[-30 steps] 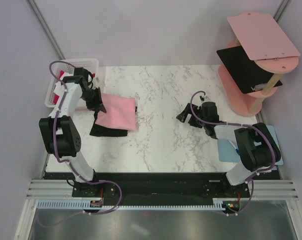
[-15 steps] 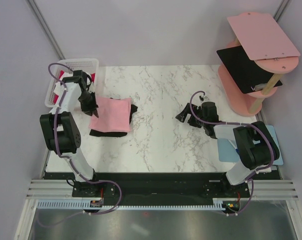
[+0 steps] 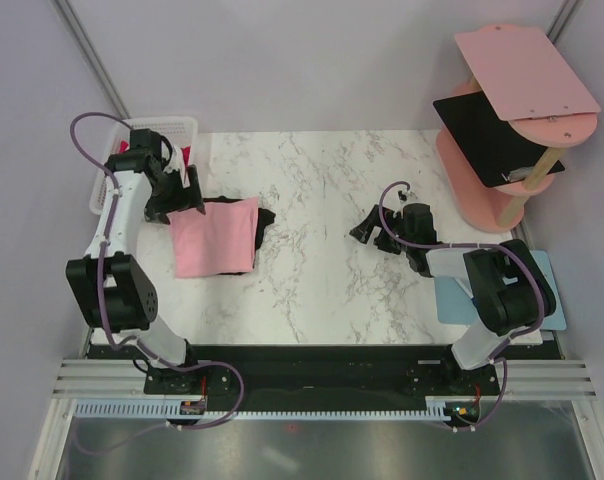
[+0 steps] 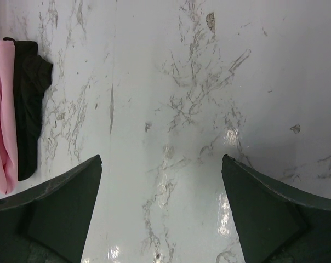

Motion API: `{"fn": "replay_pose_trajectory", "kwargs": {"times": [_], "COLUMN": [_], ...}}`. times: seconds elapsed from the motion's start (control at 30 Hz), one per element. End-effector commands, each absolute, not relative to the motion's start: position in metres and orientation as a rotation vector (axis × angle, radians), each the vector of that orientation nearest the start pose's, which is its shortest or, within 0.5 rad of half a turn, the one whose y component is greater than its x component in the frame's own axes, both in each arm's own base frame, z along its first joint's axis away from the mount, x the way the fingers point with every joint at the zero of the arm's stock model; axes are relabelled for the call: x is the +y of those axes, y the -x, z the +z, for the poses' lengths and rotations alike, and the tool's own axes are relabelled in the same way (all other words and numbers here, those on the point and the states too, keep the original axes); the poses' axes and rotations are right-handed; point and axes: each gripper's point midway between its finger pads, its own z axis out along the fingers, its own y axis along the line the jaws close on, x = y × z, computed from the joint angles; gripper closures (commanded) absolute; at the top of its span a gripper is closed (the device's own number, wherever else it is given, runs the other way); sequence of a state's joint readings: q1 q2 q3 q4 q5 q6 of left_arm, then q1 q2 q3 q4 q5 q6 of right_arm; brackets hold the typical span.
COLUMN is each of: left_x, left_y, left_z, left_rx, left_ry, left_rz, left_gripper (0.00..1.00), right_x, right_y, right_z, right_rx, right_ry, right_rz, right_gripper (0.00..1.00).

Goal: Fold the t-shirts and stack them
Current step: Put the neatly folded tshirt into the corner of the board with the left arm

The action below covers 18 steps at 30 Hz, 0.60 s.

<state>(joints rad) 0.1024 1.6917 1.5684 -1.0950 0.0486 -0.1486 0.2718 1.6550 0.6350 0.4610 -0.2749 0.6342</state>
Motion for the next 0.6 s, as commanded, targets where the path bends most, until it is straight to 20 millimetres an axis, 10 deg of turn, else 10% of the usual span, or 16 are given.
{"fn": "replay_pose_trajectory", "kwargs": {"times": [0.0,0.13,0.2,0.57], "left_x": [-0.029,-0.071,-0.088,-0.093], "left_y": [-0.366,-0.375,-0.381,-0.409], "left_z": [0.200,0.184,0.166,0.102], "left_rx": [2.561,2.585,2.627,2.693], "left_ry": [0.189,0.078,0.046,0.199], "left_rz": [-0.342,-0.391,-0.399,-0.297], "left_gripper": [0.00,0.26,0.98,0.98], "right_x": [0.179,0.180,0.179,0.177], "right_y": [-0.366,-0.366,-0.365,-0.367], "right_z": [0.033,0.032,0.031,0.035], "right_rx": [2.243,2.248,2.253,2.257], "right_ry": [-0.248,-0.247,-0.242,-0.217], "right_rz": [0.831,0.833,0.824,0.800], "right_gripper": [0.02,0.02,0.02,0.02]}}
